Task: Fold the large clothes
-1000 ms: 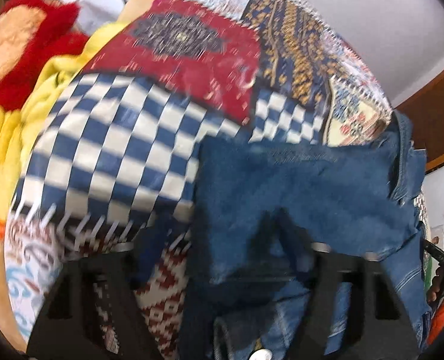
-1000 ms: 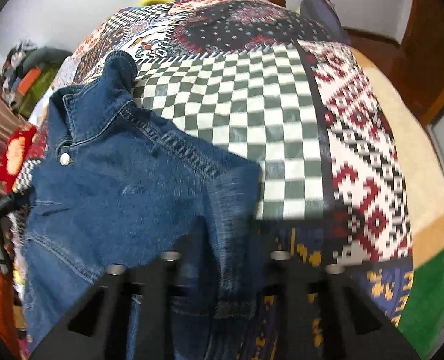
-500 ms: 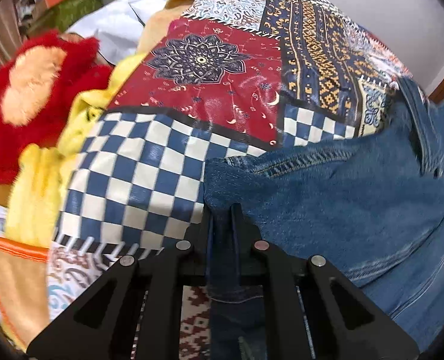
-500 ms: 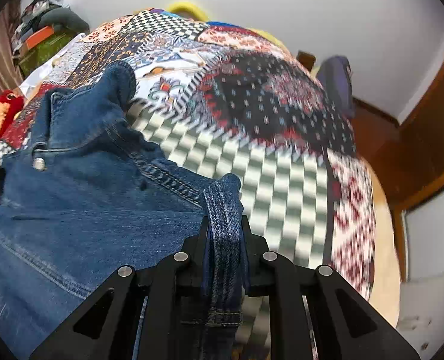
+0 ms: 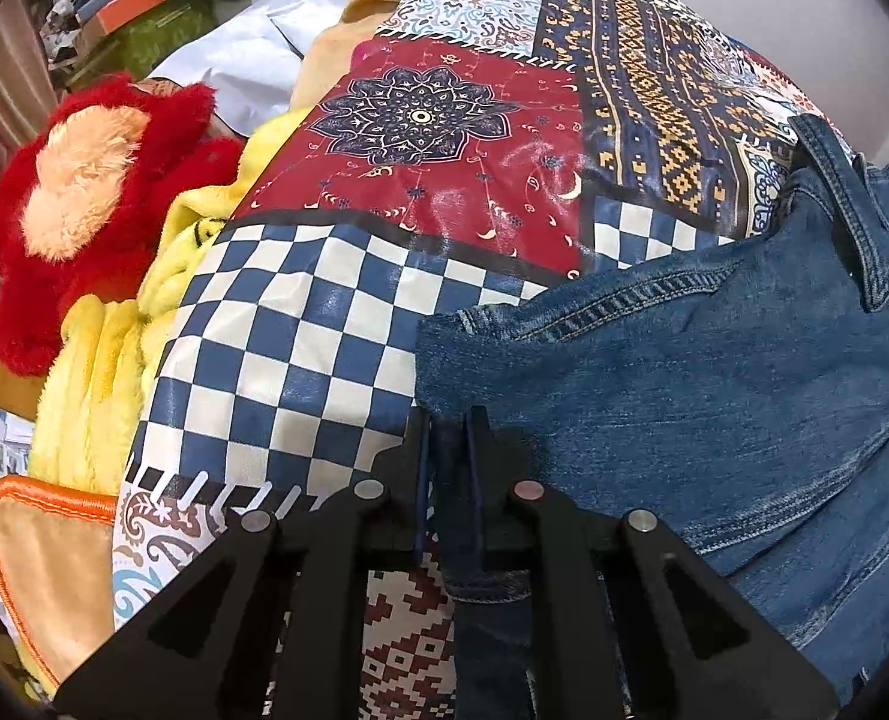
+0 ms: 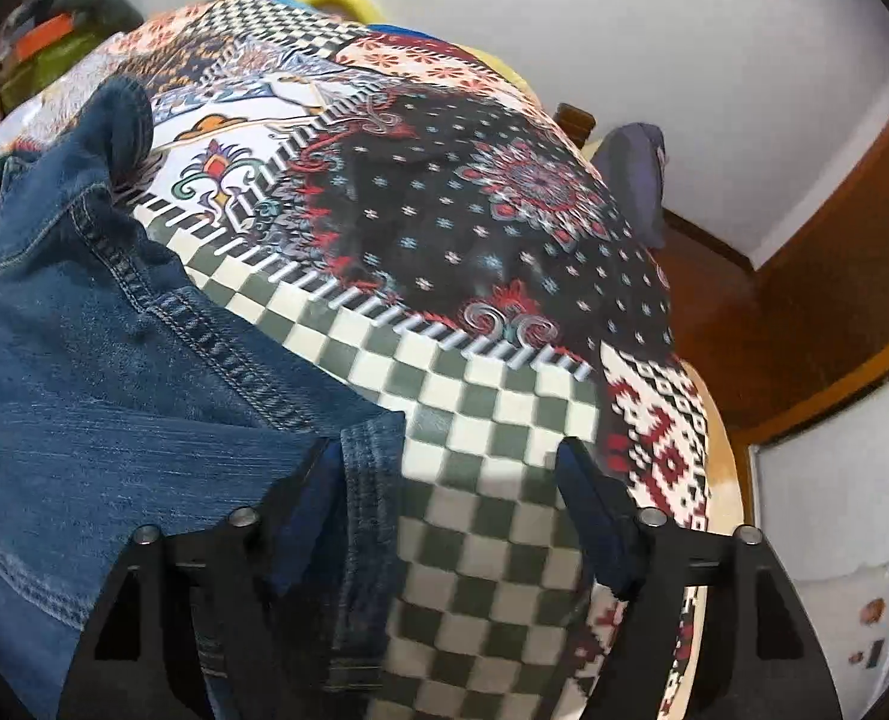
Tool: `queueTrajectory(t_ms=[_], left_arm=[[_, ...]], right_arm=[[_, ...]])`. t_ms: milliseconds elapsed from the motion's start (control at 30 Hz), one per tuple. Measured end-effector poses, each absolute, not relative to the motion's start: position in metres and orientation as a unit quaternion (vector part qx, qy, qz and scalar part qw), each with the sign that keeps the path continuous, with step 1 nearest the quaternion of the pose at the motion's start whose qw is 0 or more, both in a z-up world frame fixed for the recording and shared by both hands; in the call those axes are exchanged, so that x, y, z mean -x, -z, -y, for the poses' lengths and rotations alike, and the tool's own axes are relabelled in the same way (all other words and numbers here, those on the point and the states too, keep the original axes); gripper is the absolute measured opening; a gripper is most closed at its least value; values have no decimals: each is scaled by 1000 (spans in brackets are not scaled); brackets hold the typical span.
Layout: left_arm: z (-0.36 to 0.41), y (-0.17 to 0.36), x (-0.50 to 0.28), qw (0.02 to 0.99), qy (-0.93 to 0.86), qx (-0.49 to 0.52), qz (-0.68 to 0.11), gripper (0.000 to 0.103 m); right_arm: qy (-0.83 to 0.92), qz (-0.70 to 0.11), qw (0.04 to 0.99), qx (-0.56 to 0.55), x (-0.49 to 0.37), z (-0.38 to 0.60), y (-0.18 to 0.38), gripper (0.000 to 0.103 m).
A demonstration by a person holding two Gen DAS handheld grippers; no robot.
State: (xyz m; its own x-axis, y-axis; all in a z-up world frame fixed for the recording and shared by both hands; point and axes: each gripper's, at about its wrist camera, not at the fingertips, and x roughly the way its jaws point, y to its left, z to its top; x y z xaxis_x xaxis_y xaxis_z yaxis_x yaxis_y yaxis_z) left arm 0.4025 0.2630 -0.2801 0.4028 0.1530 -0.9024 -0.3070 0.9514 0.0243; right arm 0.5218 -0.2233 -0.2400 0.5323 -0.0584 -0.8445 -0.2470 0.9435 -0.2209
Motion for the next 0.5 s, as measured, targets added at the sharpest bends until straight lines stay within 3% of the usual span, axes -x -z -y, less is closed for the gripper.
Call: queueTrajectory(t_ms=[267, 500], left_arm=[[-251, 263, -379, 835, -145, 70, -527, 13], [-232, 200, -339, 866, -127, 72, -478, 13]], right_arm=[[-57, -475, 871, 116, -478, 243, 196, 71], [-94, -418, 899, 91, -422, 240, 120, 72]])
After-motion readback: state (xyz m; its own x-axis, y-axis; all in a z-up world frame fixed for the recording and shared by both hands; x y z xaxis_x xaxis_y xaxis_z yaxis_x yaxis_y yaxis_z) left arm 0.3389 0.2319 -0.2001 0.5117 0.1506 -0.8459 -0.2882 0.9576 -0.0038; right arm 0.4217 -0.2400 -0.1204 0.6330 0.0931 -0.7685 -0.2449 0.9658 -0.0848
